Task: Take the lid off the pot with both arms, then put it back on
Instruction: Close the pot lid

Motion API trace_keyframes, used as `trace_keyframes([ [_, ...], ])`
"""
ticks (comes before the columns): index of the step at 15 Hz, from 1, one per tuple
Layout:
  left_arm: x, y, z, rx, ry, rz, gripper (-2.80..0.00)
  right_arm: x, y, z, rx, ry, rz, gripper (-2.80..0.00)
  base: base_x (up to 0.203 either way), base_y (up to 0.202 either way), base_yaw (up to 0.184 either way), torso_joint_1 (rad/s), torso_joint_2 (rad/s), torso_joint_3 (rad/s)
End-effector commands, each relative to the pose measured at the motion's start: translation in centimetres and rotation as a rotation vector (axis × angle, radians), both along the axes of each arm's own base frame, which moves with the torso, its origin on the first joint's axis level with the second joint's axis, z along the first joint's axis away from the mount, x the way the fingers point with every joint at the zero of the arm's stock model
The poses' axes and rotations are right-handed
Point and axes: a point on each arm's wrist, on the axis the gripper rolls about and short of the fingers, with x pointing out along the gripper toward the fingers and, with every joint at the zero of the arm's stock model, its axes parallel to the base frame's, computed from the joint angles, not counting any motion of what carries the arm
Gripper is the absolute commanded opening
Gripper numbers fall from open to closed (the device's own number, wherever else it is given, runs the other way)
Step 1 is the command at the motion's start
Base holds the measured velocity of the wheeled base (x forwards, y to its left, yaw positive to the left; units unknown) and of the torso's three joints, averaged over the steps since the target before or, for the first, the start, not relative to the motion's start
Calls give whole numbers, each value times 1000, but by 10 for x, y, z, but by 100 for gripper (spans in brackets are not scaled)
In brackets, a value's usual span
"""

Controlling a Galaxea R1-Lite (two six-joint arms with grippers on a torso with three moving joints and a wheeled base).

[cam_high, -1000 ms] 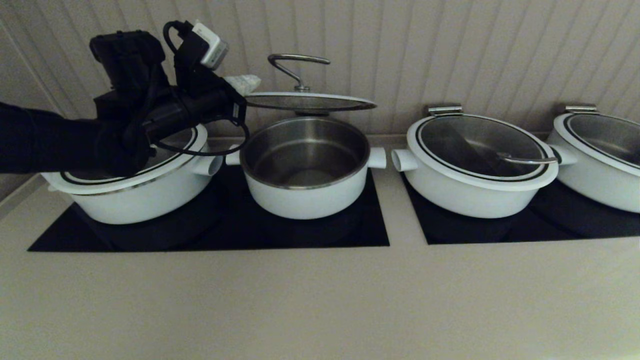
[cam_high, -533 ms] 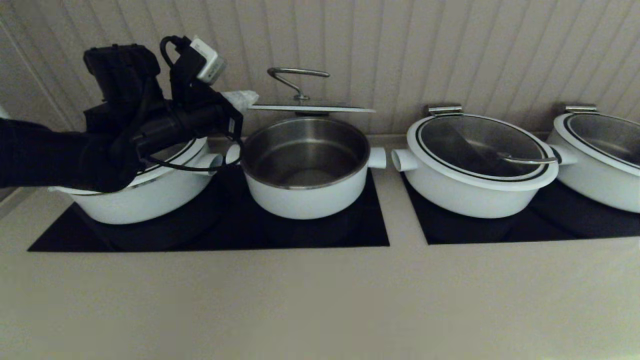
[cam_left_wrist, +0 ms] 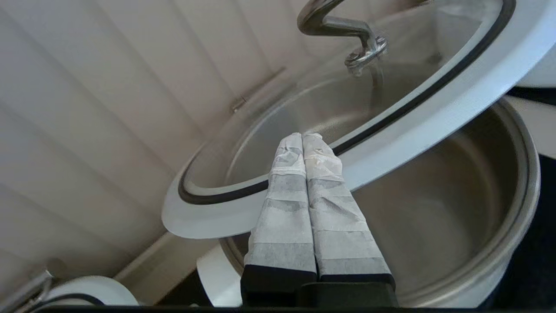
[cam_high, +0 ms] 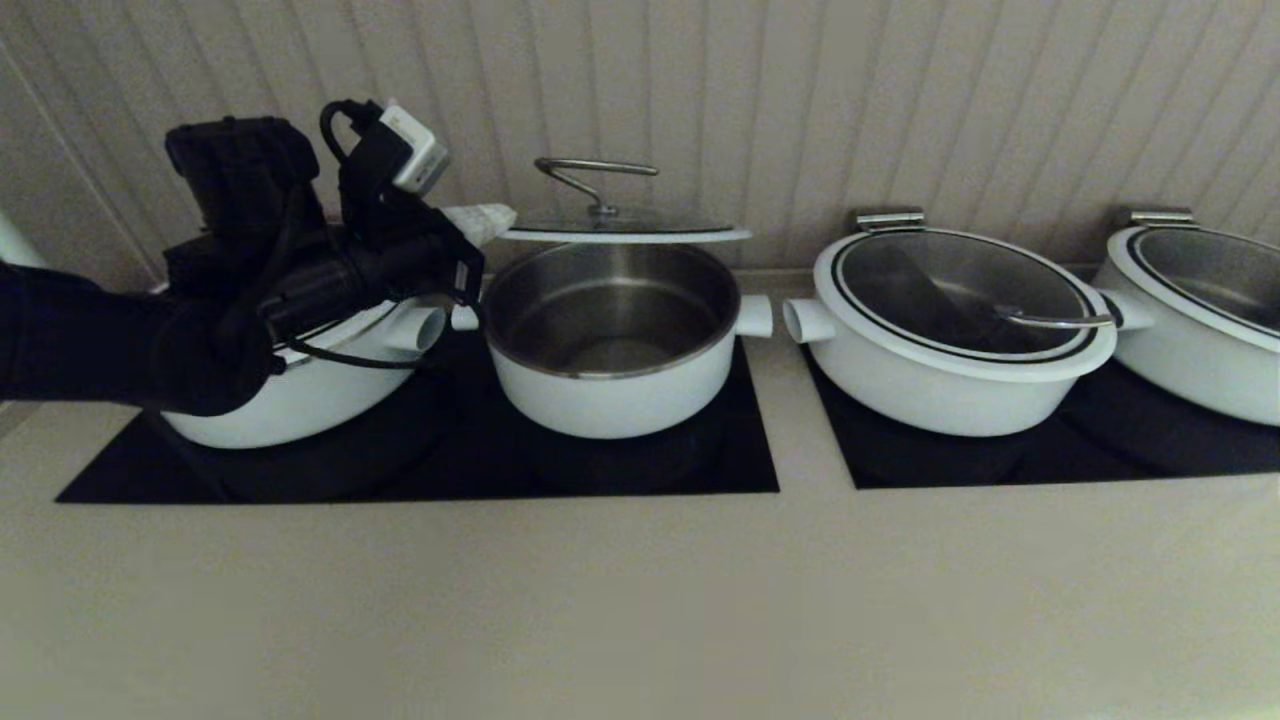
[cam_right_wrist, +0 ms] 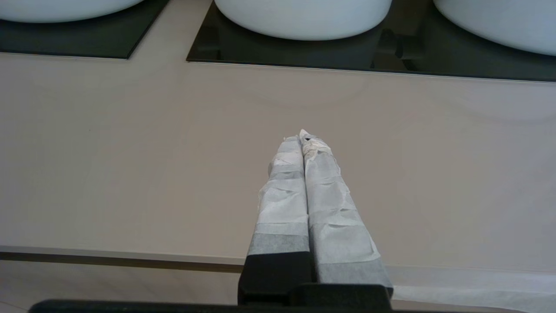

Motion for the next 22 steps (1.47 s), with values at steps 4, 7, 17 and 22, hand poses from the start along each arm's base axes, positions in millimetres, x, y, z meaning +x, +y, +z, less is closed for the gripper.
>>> trace_keyframes([
  [4,1,-5,-11,6,17,-13,-280,0,0,0,0,0,1,-280,0,0,0,0,0,0],
  [7,6,-8,-17,13,31,-16,-280,0,0,0,0,1,0,-280,0,0,0,0,0,0],
  [17,7,-12,-37,38,59,-26,-280,0,0,0,0,0,1,-280,0,0,0,0,0,0],
  [22,5,-12,-51,45,94,-25,-280,0,0,0,0,0,1,-280,0,0,0,0,0,0],
])
